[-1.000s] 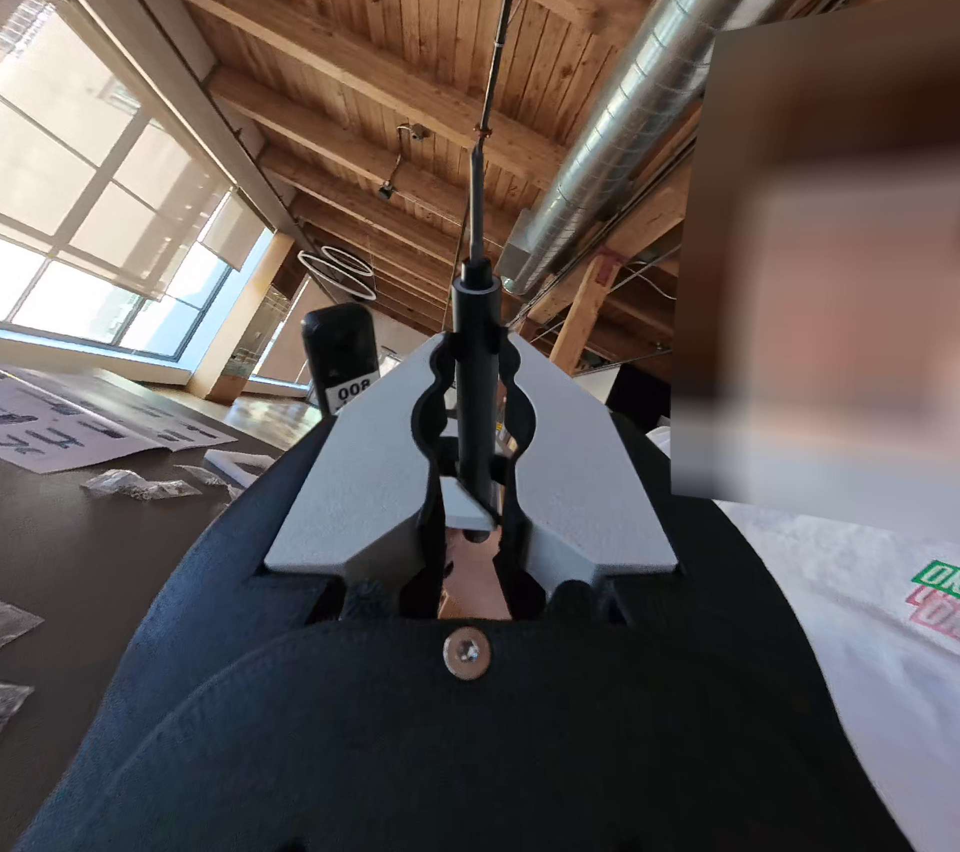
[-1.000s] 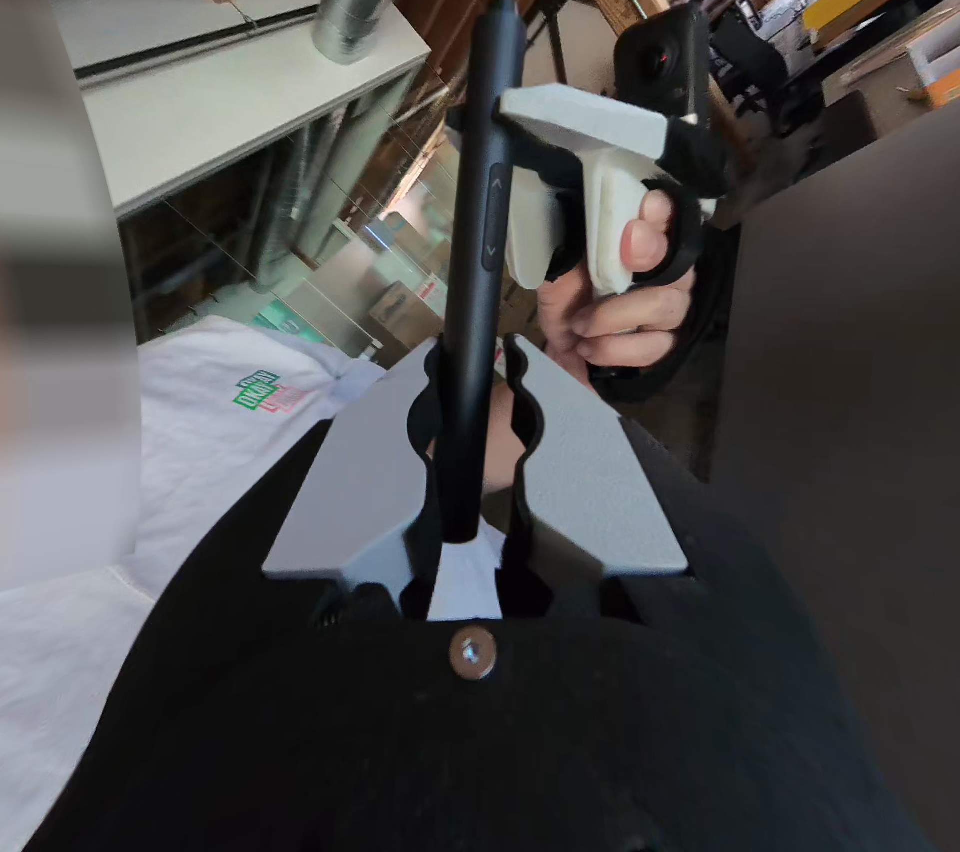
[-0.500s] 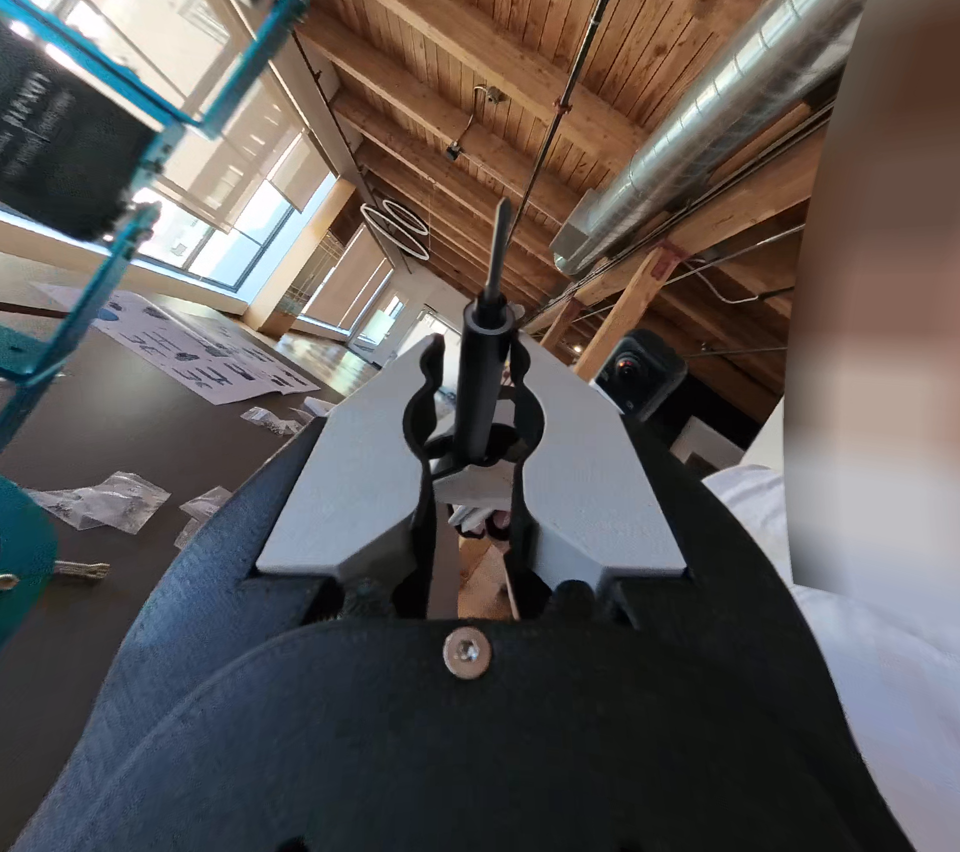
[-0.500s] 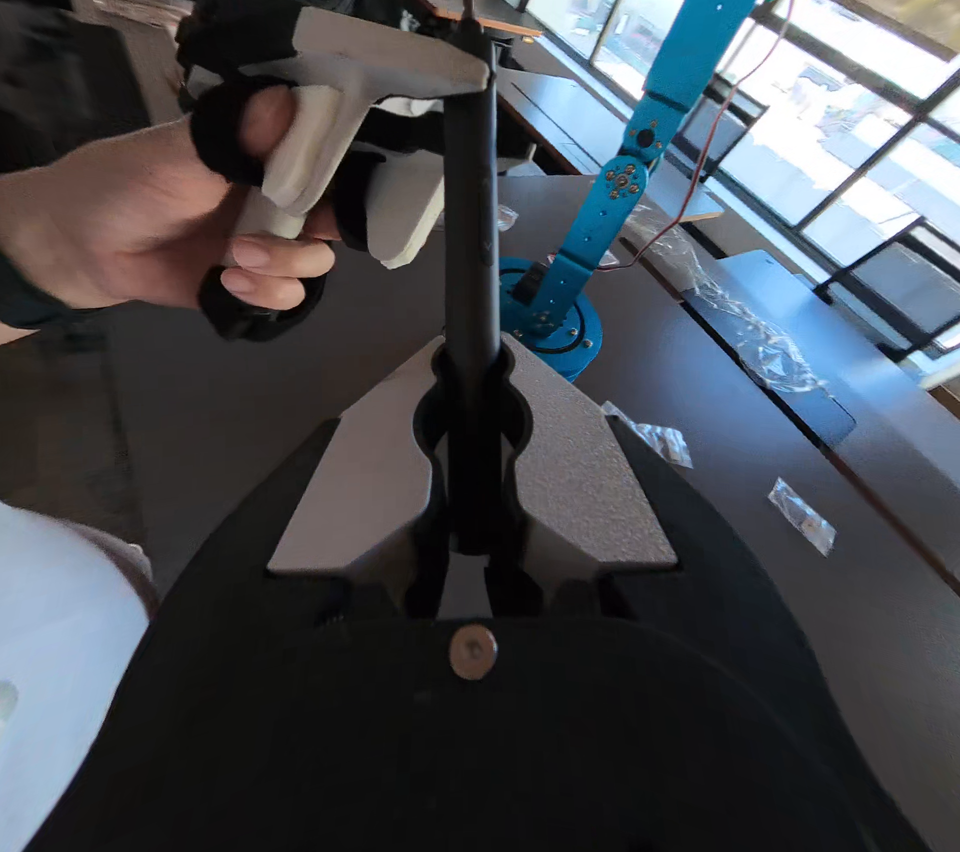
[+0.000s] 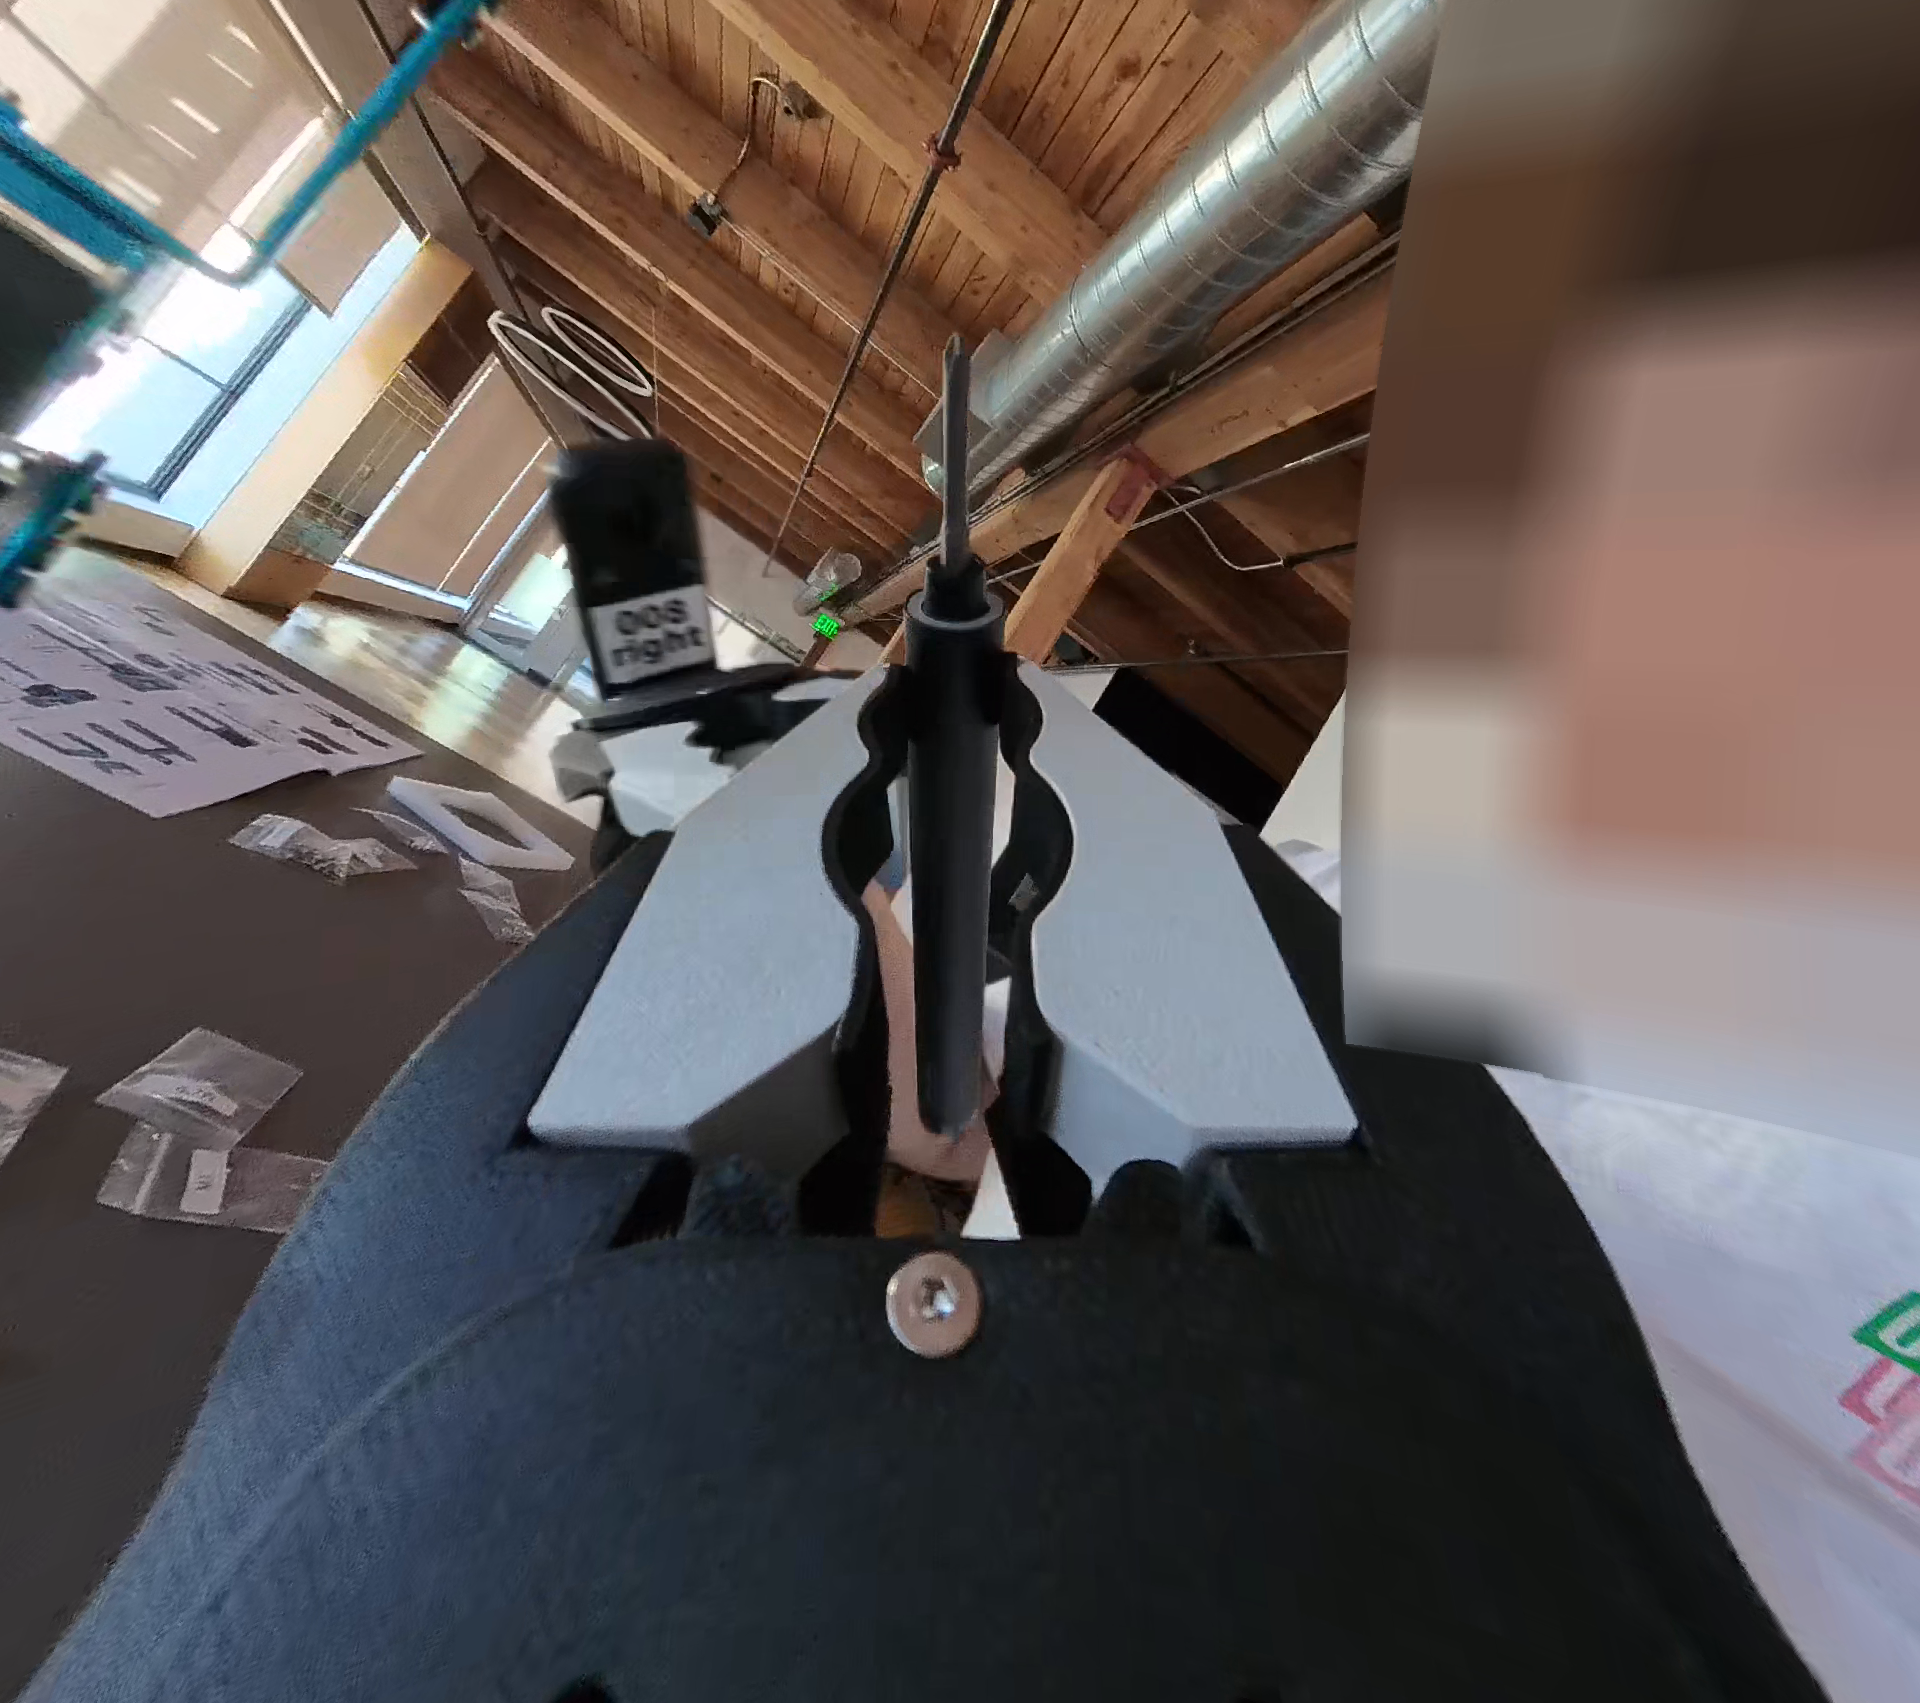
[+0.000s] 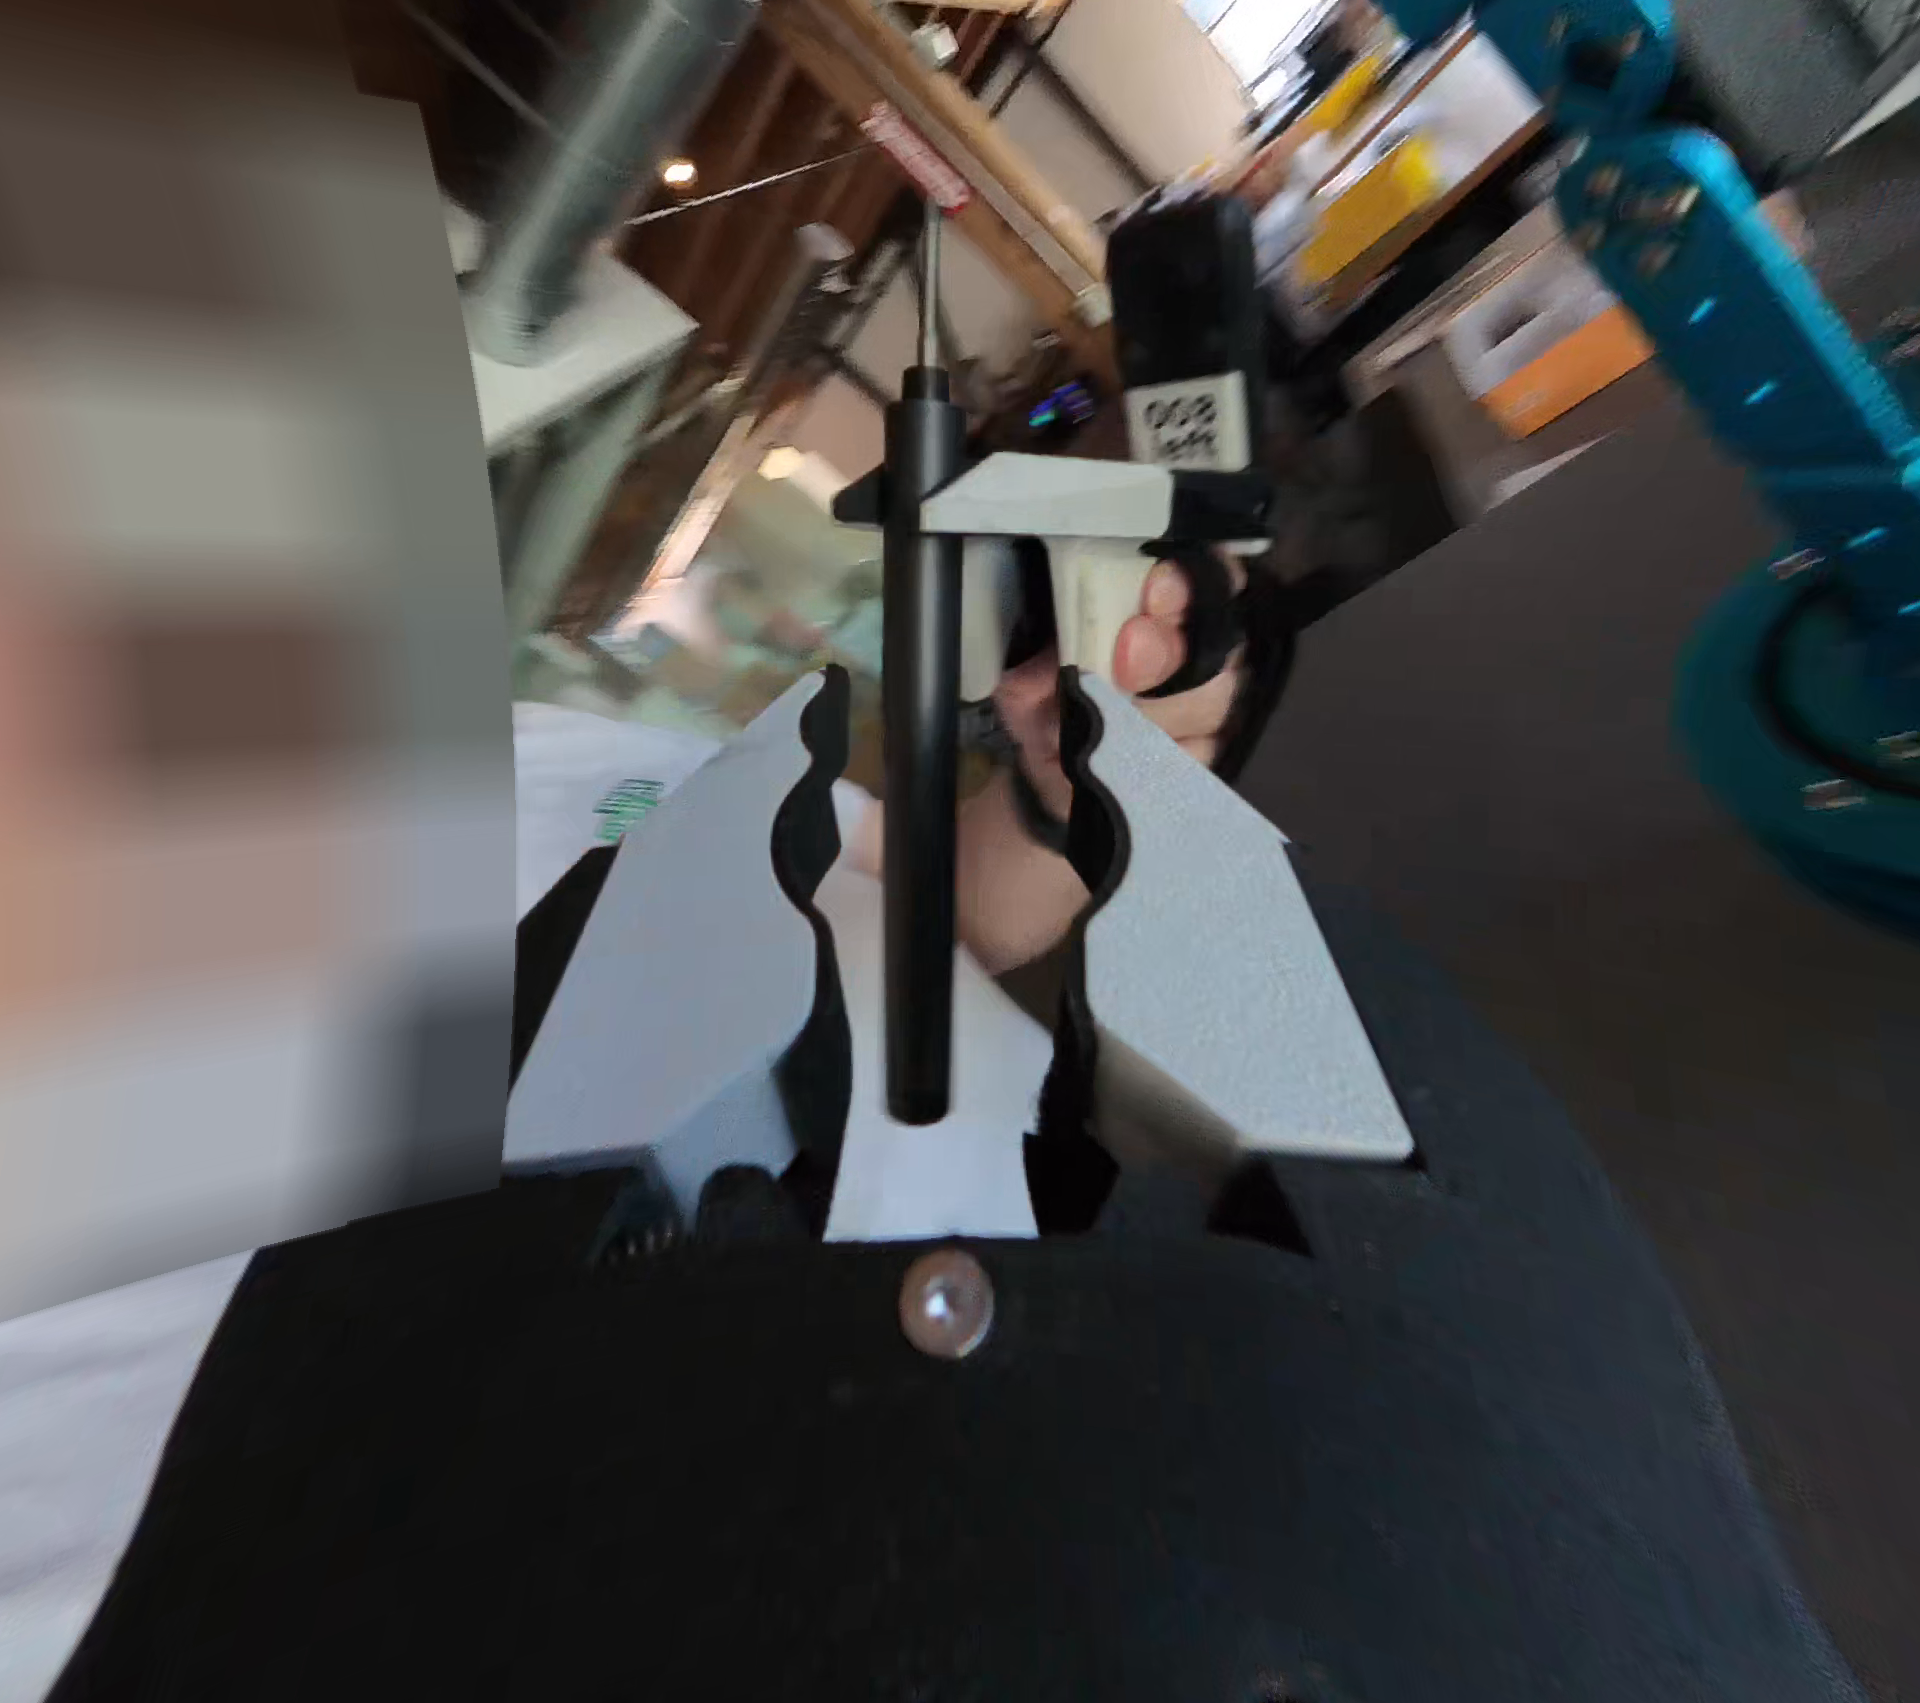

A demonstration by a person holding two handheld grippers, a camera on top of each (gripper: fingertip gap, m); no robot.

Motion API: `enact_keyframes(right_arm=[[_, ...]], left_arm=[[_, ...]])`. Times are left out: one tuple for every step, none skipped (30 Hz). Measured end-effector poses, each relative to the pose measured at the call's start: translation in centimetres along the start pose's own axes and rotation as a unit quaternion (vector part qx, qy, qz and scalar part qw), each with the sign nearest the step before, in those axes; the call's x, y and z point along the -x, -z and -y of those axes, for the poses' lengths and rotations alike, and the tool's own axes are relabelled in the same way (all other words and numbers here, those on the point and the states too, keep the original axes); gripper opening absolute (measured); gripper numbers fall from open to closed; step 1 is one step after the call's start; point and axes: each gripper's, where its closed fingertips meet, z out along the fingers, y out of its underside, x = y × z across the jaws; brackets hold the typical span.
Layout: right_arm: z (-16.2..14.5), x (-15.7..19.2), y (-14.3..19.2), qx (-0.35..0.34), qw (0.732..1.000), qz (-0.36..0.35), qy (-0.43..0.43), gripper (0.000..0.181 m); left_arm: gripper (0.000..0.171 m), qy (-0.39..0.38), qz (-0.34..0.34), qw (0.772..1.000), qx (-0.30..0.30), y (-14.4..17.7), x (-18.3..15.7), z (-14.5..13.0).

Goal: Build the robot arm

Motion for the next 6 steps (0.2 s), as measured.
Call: enact_keyframes(right_arm=[[-0.1,0.3,-0.1,0.012,0.999,0.031,-0.035,0.041],[-0.2,0.5,-0.3,0.020,0.997,0.051,-0.054,0.039],[-0.3,0.2,-0.4,0.026,0.997,0.050,-0.054,0.037],[-0.5,-0.1,-0.5,0.036,0.998,0.043,-0.042,0.038],[-0.6,0.0,-0.6,0.042,0.997,0.052,-0.039,0.039],[-0.6,0.5,-0.6,0.041,0.995,0.075,-0.047,0.037]], left_arm=[[0.016,0.000,0.002,1.000,0.003,-0.3,0.1,-0.1],[0.016,-0.002,0.005,1.000,0.004,-0.6,0.1,-0.2],[0.016,-0.006,0.006,1.000,0.005,-1.0,0.1,-0.3],[0.016,-0.009,0.008,1.000,0.003,-1.2,0.1,-0.4],[0.016,-0.012,0.009,1.000,-0.003,-1.4,0.1,-0.4],[0.016,-0.010,0.008,1.000,-0.008,-1.6,0.1,-0.5]])
